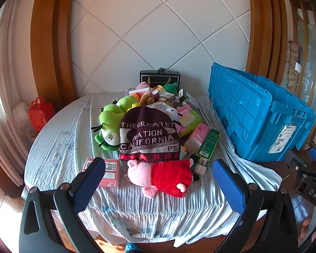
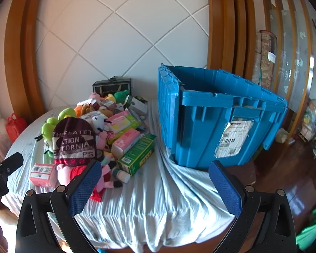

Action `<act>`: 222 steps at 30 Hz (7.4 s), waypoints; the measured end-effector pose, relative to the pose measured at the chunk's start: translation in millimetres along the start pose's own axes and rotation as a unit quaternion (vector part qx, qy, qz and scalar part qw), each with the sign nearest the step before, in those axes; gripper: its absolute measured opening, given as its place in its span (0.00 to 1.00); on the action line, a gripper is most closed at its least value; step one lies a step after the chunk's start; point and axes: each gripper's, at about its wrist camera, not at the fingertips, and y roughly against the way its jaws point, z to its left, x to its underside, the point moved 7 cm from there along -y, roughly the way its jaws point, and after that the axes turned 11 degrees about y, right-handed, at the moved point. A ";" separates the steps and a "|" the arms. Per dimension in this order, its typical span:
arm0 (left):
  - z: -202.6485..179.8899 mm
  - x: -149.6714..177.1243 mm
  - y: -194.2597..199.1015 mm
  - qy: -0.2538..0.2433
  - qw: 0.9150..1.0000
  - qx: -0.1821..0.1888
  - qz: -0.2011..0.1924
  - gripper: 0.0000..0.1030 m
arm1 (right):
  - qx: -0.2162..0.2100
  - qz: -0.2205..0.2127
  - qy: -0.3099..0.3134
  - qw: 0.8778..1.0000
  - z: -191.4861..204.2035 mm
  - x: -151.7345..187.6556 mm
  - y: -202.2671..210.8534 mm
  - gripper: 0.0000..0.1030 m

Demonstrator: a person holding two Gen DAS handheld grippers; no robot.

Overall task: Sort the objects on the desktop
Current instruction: 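Move both tools toward the pink tissue pack and maroon beanie, then grasp the pink tissue pack with the left tool while the right tool grasps the maroon beanie, then carry the tissue pack and beanie to the blue crate and release both, then return both tools to the pile and reach toward the yellow toy and wipes packet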

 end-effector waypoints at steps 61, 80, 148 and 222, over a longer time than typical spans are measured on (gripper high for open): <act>290.0 68.7 -227.3 -0.011 0.939 -0.256 0.229 1.00 | -0.104 0.242 0.053 0.963 173.9 57.1 -202.7 1.00; 244.2 40.7 -272.2 0.175 0.932 -0.174 0.266 1.00 | -0.122 0.213 0.046 0.968 202.0 5.9 -207.4 1.00; -27.2 -144.1 -148.9 -0.034 0.997 0.063 -0.025 0.94 | -0.126 -0.098 0.041 0.986 61.1 -242.7 -158.7 0.17; 76.2 66.7 -142.5 0.096 0.967 -0.197 0.132 0.99 | -0.322 -0.003 0.167 0.932 100.4 -84.2 -208.3 1.00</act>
